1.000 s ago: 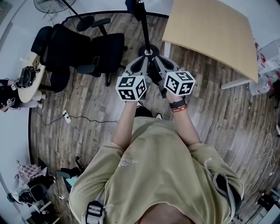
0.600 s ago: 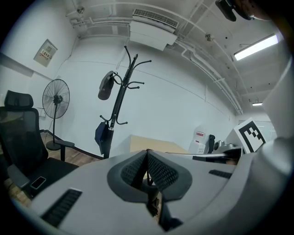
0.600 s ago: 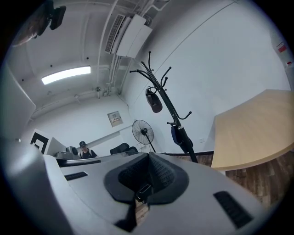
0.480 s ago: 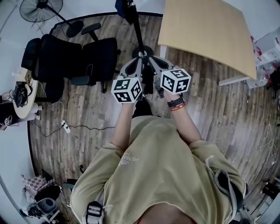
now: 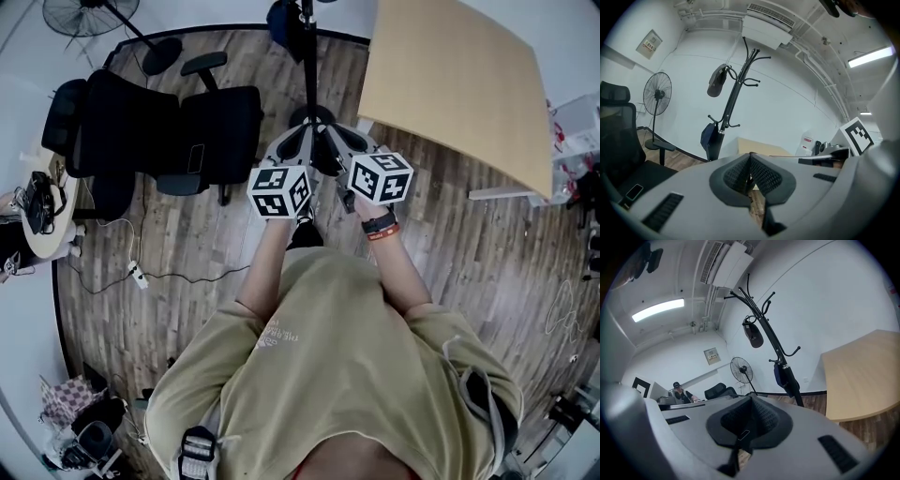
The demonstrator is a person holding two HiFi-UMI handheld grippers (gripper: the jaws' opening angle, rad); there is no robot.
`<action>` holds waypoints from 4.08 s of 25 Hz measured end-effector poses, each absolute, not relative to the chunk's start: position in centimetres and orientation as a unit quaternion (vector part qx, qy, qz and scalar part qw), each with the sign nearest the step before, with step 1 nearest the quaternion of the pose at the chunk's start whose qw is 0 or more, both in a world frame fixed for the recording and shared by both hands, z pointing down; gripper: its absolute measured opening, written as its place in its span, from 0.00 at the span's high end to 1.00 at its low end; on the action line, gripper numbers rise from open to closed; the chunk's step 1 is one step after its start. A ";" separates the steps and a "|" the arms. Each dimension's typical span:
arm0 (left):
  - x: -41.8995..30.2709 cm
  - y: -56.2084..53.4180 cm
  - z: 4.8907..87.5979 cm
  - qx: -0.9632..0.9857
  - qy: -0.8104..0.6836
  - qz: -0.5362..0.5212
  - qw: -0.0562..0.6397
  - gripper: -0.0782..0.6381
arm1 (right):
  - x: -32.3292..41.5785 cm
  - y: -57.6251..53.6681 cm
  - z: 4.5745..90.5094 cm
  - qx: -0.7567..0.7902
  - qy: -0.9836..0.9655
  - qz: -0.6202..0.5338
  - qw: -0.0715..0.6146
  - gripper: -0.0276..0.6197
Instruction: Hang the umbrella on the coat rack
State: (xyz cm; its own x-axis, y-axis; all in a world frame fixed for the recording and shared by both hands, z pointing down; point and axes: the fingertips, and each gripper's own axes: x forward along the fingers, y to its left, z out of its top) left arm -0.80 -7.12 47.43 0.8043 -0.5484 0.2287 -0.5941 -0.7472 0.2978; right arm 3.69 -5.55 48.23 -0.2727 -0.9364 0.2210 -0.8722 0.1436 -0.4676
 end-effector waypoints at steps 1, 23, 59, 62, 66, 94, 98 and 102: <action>-0.8 -8.1 47.3 0.933 -0.305 0.062 0.179 0.86 | 3.7 -6.5 48.1 -0.601 0.753 -0.259 0.062 0.93; 2.2 -22.0 45.1 0.956 -0.257 0.042 0.134 0.86 | 6.2 -19.9 46.5 -0.628 0.732 -0.238 0.112 0.93; 11.3 -36.3 45.9 0.942 -0.297 0.069 0.141 0.86 | 15.7 -34.3 46.6 -0.584 0.757 -0.276 0.097 0.93; 12.0 -37.3 46.2 0.941 -0.299 0.068 0.144 0.86 | 16.3 -35.1 46.8 -0.582 0.759 -0.277 0.095 0.93; 12.6 -38.1 46.4 0.941 -0.298 0.069 0.146 0.86 | 17.1 -36.2 47.1 -0.584 0.758 -0.277 0.094 0.93; 13.9 -41.8 49.9 0.935 -0.300 0.105 0.158 0.86 | 18.0 -40.2 50.5 -0.578 0.754 -0.307 0.057 0.93; 14.0 -41.5 51.0 0.935 -0.298 0.111 0.160 0.86 | 17.7 -40.0 51.3 -0.577 0.757 -0.303 0.039 0.93; 14.4 -41.1 51.4 0.936 -0.291 0.110 0.163 0.86 | 17.2 -39.9 51.8 -0.573 0.762 -0.300 0.026 0.93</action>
